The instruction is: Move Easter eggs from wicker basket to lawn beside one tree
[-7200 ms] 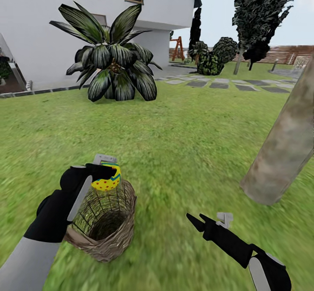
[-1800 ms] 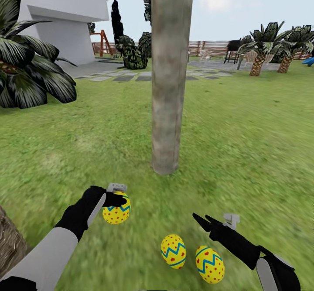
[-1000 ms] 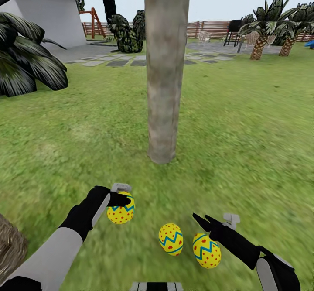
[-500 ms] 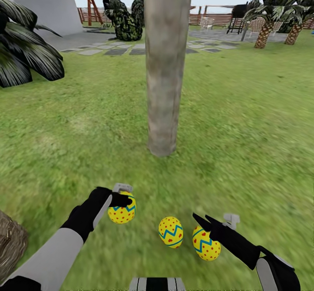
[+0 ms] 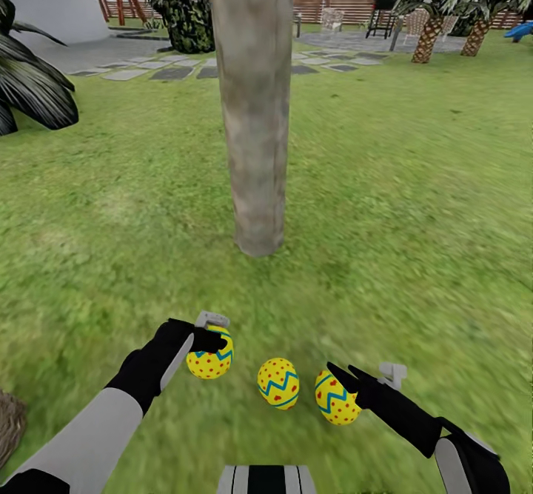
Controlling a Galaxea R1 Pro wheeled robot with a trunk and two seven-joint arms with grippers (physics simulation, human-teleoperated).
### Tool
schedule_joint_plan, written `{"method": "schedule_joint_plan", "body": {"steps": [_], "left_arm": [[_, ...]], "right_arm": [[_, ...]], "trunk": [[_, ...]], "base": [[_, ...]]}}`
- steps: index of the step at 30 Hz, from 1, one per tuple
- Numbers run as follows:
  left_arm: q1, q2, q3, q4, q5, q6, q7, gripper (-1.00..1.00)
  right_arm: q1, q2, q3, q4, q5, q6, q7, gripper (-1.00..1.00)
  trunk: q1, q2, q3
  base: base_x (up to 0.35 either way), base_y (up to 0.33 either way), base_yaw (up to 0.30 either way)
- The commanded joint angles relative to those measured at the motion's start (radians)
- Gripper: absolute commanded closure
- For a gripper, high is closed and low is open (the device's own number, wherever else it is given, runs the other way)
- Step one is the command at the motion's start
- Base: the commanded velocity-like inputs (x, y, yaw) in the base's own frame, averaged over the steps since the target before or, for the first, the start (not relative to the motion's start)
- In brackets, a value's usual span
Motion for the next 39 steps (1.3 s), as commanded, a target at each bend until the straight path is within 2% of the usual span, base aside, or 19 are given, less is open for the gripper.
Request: {"method": "schedule_joint_plan", "body": {"steps": [1, 12, 16, 18, 20, 23, 28, 39], "left_arm": [[-0.001, 0.001, -0.004, -0.001, 0.010, 0.004, 0.004, 1.00], [0.000, 0.002, -0.002, -0.005, 0.011, 0.002, 0.006, 1.00], [0.001, 0.003, -0.002, -0.005, 0.011, -0.028, 0.027, 1.00], [0.001, 0.003, -0.002, -0.006, 0.011, -0.034, 0.036, 1.00], [0.002, 0.003, -0.002, -0.024, 0.011, -0.035, 0.039, 1.00], [0.003, 0.004, -0.002, -0.080, 0.011, -0.036, 0.041, 1.00], [0.004, 0.004, -0.002, -0.121, 0.011, -0.036, 0.042, 1.00], [0.004, 0.004, -0.002, -0.123, 0.011, -0.036, 0.041, 1.00]], "right_arm": [[0.000, 0.001, -0.002, 0.000, -0.004, 0.006, 0.002, -1.00], [-0.001, 0.001, -0.002, 0.000, -0.002, 0.007, 0.002, -1.00], [-0.001, 0.001, -0.002, 0.000, -0.003, 0.007, 0.003, -1.00], [-0.001, 0.000, -0.003, 0.000, -0.004, 0.005, 0.027, -1.00], [-0.001, -0.016, -0.005, 0.000, -0.004, 0.006, 0.102, -1.00], [0.000, -0.036, -0.005, 0.000, -0.005, 0.007, 0.145, -1.00], [0.000, -0.043, -0.005, 0.000, -0.005, 0.007, 0.162, -1.00], [0.001, -0.043, -0.005, 0.000, -0.003, 0.007, 0.162, -1.00]], "trunk": [[0.000, -0.001, -0.005], [0.005, -0.003, -0.047], [0.007, -0.004, -0.062], [0.008, -0.005, -0.070], [0.009, -0.005, -0.078], [0.010, -0.006, -0.089], [0.012, -0.007, -0.109], [0.017, -0.009, -0.151]], "base": [[0.000, 0.000, -0.030], [0.000, 0.000, -0.004], [0.000, 0.000, 0.000], [0.000, 0.000, 0.000], [0.000, 0.000, 0.000], [0.000, 0.000, 0.000], [0.000, 0.000, 0.000], [0.000, 0.000, 0.000]]}}
